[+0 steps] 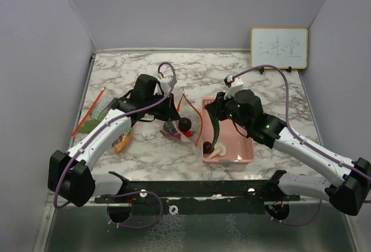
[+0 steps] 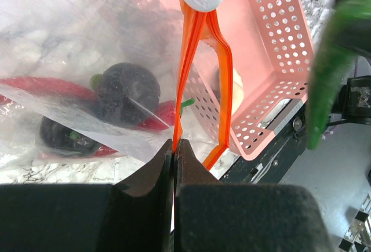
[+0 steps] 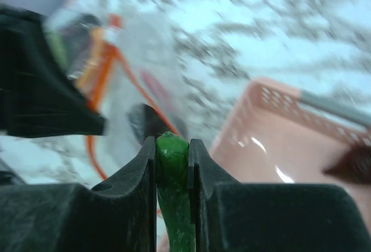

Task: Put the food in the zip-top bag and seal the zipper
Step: Place the fake vegetable in the zipper food storage bag.

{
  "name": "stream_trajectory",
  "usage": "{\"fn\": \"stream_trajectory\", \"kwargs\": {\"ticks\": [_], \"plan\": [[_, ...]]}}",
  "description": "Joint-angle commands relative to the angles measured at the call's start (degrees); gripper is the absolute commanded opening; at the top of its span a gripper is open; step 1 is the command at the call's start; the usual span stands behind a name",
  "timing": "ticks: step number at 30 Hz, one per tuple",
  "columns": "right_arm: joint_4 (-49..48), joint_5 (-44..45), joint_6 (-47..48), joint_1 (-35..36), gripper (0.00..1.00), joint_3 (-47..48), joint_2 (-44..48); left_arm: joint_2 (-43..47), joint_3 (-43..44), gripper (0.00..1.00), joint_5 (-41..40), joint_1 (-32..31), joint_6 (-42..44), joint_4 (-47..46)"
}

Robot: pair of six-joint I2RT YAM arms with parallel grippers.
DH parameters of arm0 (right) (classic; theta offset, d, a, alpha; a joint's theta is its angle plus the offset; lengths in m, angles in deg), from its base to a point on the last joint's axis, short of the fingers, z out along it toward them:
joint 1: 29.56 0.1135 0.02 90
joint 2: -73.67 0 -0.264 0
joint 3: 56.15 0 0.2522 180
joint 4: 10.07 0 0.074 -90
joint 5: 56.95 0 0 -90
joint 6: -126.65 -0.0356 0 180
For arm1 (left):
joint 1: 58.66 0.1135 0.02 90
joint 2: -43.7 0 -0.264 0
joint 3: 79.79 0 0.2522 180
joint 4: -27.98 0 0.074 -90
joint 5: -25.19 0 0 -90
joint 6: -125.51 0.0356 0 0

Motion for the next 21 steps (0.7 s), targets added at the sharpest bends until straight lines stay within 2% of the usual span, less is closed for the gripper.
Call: {"fn": "stream_trajectory", "kwargs": {"ticks": [1, 4, 8, 14, 18, 19, 21], "plan": [[-21.72, -14.72, 8.12, 2.5, 0.02, -1.82, 2.05, 0.99, 0.68, 0.0, 1.44, 0.17, 0.19, 0.21], [-27.95, -18.61, 10.04, 2.73, 0.02, -0.74, -2.54, 1.24, 0.98, 0.0, 2.63, 0.17, -0.28, 0.11], [-40.86, -16.69, 10.52, 2.96, 0.02, -3.66, -7.28, 2.07, 1.42, 0.0, 3.13, 0.17, -0.72, 0.32], [-59.04, 1.84, 17.44, 8.7, 0.02, -8.8, -11.12, 2.37, 2.23, 0.0, 3.86, 0.17, -1.05, 0.85], [-65.23, 8.82, 21.07, 11.51, 0.03, -10.46, -14.32, 2.3, 2.83, 0.0, 3.94, 0.17, -1.26, 0.87], [-65.24, 9.96, 22.07, 12.1, 0.05, -10.25, -15.14, 2.33, 2.93, 0.0, 3.95, 0.17, -1.31, 0.86], [-64.28, 11.84, 22.69, 13.48, 0.15, -10.29, -16.02, 2.27, 2.92, 0.0, 3.95, 0.17, -1.29, 0.85]]}}
